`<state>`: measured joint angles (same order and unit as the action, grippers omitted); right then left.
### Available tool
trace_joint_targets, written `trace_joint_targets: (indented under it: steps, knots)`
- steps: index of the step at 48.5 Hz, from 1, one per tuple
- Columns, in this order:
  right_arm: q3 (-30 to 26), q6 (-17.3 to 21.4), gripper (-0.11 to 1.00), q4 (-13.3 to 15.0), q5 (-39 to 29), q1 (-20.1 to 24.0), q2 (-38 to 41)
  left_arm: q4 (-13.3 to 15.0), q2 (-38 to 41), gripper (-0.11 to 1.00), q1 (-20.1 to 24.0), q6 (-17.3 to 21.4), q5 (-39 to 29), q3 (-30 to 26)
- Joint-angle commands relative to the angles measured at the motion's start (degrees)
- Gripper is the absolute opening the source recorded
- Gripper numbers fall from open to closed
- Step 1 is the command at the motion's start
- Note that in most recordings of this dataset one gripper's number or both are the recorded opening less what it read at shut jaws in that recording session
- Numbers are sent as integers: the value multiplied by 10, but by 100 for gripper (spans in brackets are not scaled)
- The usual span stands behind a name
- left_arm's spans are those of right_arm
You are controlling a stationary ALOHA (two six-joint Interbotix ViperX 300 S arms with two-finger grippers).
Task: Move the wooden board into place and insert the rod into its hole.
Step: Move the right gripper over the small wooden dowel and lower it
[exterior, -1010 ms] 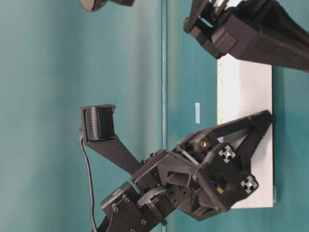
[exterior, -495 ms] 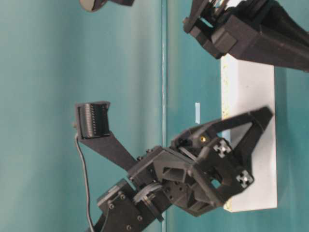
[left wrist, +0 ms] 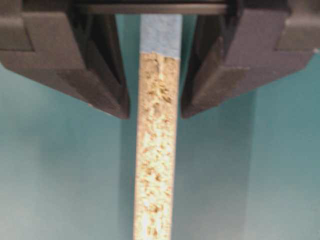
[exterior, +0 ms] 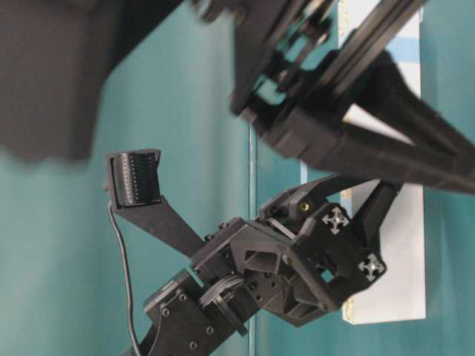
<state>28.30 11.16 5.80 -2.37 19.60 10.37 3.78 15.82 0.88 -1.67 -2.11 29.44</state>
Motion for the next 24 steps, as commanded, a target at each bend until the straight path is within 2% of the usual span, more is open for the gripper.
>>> trace_joint_targets:
  steps: [1,5,12,24]
  knots:
    - [-43,25,93,0,-61,6,-6,1,-18,42,-2,-3,4,-8]
    - [-65,57,93,0,-100,7,4,1,-18,42,-2,-4,4,-7]
    - [-99,104,93,1,-132,7,26,1,-18,42,-2,-4,4,-5]
    - [-166,154,93,1,-198,7,76,1,-19,42,-2,-4,2,-6]
